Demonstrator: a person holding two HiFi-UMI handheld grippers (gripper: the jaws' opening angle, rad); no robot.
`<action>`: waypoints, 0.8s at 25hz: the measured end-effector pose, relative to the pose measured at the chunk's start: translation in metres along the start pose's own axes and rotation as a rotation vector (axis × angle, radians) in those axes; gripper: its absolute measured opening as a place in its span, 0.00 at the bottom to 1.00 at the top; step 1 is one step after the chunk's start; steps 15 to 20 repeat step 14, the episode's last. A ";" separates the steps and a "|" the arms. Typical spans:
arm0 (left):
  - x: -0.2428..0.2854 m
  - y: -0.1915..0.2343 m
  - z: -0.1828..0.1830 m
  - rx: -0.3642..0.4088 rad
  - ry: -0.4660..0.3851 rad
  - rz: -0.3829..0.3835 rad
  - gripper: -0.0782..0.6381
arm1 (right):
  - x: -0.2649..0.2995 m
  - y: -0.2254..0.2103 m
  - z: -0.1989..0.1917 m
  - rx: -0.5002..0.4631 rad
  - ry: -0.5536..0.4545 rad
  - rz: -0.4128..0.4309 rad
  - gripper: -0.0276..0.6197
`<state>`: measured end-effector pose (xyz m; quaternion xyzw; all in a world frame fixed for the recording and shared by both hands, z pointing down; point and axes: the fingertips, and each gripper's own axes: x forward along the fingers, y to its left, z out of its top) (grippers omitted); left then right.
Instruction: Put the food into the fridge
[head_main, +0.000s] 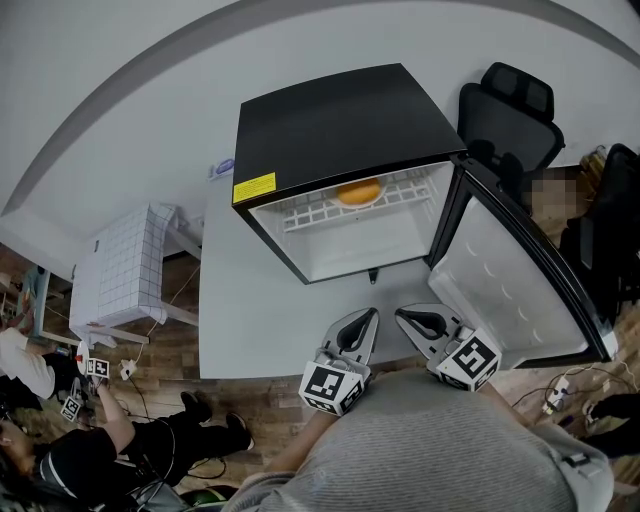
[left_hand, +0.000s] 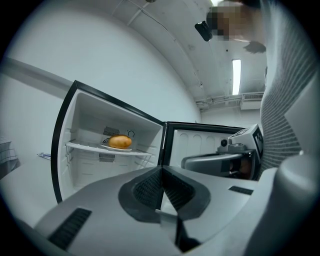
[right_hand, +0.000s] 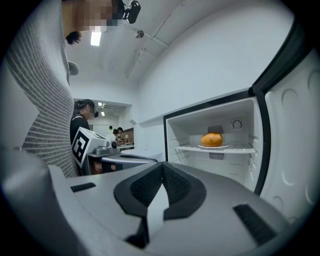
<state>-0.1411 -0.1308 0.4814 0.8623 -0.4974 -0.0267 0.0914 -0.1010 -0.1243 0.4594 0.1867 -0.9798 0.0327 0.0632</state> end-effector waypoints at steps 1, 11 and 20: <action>0.000 0.000 -0.001 0.001 0.001 -0.002 0.13 | 0.000 0.000 0.000 -0.003 0.000 0.001 0.06; 0.000 0.001 -0.001 -0.009 0.003 0.003 0.13 | 0.002 -0.001 0.000 0.011 -0.001 -0.005 0.06; 0.000 0.002 -0.001 -0.009 0.003 0.004 0.13 | 0.004 0.001 0.002 -0.004 0.008 0.008 0.06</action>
